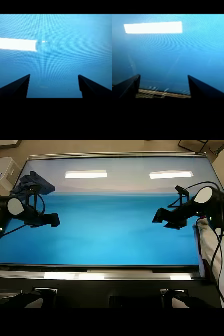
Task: Fold the clothes and pants, and hang the long-sleeved shirts on hangers.
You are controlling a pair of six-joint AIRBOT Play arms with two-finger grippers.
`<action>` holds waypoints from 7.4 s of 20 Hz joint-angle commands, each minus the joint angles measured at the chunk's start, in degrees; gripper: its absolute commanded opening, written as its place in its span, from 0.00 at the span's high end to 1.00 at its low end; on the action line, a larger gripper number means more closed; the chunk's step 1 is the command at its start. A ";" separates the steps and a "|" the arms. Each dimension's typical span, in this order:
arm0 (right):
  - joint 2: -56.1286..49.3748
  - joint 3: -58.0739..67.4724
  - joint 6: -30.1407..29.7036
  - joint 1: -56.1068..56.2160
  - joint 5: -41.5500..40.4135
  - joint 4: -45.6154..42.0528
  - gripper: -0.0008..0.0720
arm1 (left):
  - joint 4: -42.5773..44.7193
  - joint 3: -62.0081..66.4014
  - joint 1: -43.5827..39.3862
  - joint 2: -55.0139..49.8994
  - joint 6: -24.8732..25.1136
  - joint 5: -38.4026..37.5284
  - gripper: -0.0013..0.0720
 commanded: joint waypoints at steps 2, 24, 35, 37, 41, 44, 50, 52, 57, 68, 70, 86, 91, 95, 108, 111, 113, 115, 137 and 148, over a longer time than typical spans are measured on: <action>-0.04 -0.02 0.02 0.07 0.00 0.00 0.04 | 0.00 -0.02 -0.04 0.04 0.02 0.00 0.02; -0.04 -0.02 0.02 0.07 -15.21 0.22 0.05 | 0.96 0.24 0.48 -1.44 -0.24 30.05 0.02; -0.04 -0.02 1.33 0.09 -18.69 0.24 0.06 | -29.64 49.37 31.98 -49.42 -17.57 25.22 0.02; -0.04 -0.02 1.33 0.07 -19.02 0.24 0.06 | -36.63 48.74 34.10 -53.55 -17.53 25.88 0.02; -0.04 -0.04 1.33 0.09 -19.47 0.24 0.06 | -40.57 48.72 33.40 -58.69 -17.25 32.61 0.02; -0.04 -0.04 1.33 0.07 -19.47 0.24 0.06 | -52.28 48.72 32.06 -61.26 -9.68 41.83 0.02; -0.04 -0.02 1.36 0.09 -18.93 0.87 0.06 | -61.92 48.63 28.24 -63.71 -2.47 54.07 0.02; -0.04 -0.02 1.75 0.07 -17.92 1.79 0.06 | -61.92 48.63 27.80 -63.71 -2.51 55.89 0.61; 0.92 0.59 -1.01 0.07 -18.18 1.55 0.08 | -61.86 48.65 27.08 -56.17 12.81 43.43 0.96; 11.15 12.28 -9.49 0.07 -20.02 -3.45 0.08 | -20.06 34.45 3.39 -2.82 12.59 4.92 0.95; 12.37 12.28 -9.46 0.07 -17.38 -3.45 0.08 | -20.04 25.55 -4.72 2.05 6.97 5.29 0.95; 12.68 12.09 -4.87 0.09 6.10 -6.88 0.07 | -36.04 0.57 -33.99 -11.15 1.66 26.51 0.02; 9.46 8.28 -4.74 0.09 5.51 4.74 0.02 | -13.33 5.55 -14.93 0.55 6.36 -0.72 0.02; 1.55 1.16 -5.05 0.24 5.49 10.47 0.02 | -14.47 -9.18 -3.28 6.03 7.43 -10.10 0.02; -11.65 -9.62 -5.14 9.66 -4.26 10.16 0.02 | -38.86 -41.92 -18.75 8.28 7.87 17.42 0.02; -13.51 -9.62 -5.16 9.66 -4.98 12.50 0.02 | -41.57 -41.92 -20.76 6.03 7.82 20.04 0.37; -15.45 -9.62 -6.08 10.10 -5.44 15.28 0.02 | -42.42 -41.88 -20.87 5.75 7.82 20.37 0.90; -17.44 -9.62 -7.96 12.02 -7.17 16.41 0.02 | -42.40 -41.59 -20.76 6.05 7.87 20.26 0.94; 26.08 18.29 2.86 1.51 5.64 2.71 0.94 | -17.07 18.25 -1.03 25.29 2.25 12.83 0.95; 10.10 -28.96 -2.56 1.57 -20.83 26.77 0.94 | -21.24 -11.08 -1.60 6.99 2.19 31.12 0.95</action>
